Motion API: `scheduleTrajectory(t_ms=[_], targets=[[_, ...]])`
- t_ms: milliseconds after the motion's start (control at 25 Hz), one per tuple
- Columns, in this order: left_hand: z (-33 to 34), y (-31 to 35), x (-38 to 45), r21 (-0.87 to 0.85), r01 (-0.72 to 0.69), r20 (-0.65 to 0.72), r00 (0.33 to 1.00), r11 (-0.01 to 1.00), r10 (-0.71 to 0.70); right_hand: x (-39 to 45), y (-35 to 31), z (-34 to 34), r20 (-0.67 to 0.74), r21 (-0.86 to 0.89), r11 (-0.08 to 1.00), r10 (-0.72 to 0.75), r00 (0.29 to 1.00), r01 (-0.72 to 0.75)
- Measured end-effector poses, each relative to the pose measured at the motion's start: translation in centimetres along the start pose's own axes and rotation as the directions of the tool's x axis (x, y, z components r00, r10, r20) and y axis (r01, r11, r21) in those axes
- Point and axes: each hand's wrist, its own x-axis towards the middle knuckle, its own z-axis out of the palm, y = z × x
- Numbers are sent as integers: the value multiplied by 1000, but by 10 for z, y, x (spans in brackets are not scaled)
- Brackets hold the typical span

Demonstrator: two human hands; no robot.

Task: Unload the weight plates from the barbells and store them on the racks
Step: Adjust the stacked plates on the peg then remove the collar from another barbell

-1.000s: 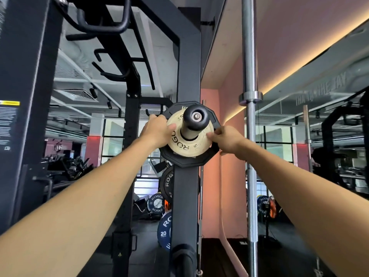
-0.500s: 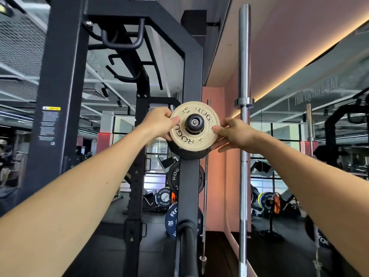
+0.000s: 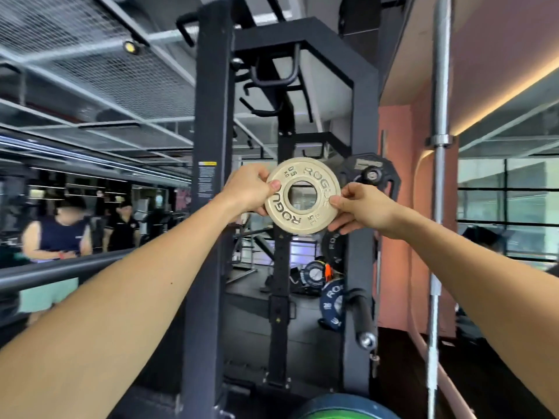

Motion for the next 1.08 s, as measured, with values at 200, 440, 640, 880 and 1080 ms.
scheduleTrajectory(t_ms=[200,440,640,880,1080], targets=[[-112,-46,-32,111,74,-126,990,991,-59,19,-47,107,121,74,996,-65,990,57],[-257,-119,-58,272,157,-186,977,950,-108,51,-101,266,217,191,978,-123,968,81],[-361,-188,-66,320,209,-233,963,924,-137,74,-142,383,240,228,968,-161,957,106],[-428,-262,-57,270,262,-237,951,926,-200,110,-165,473,280,233,970,-140,950,75],[-446,-316,-33,239,254,-235,952,937,-198,148,-157,517,269,196,978,-125,955,73]])
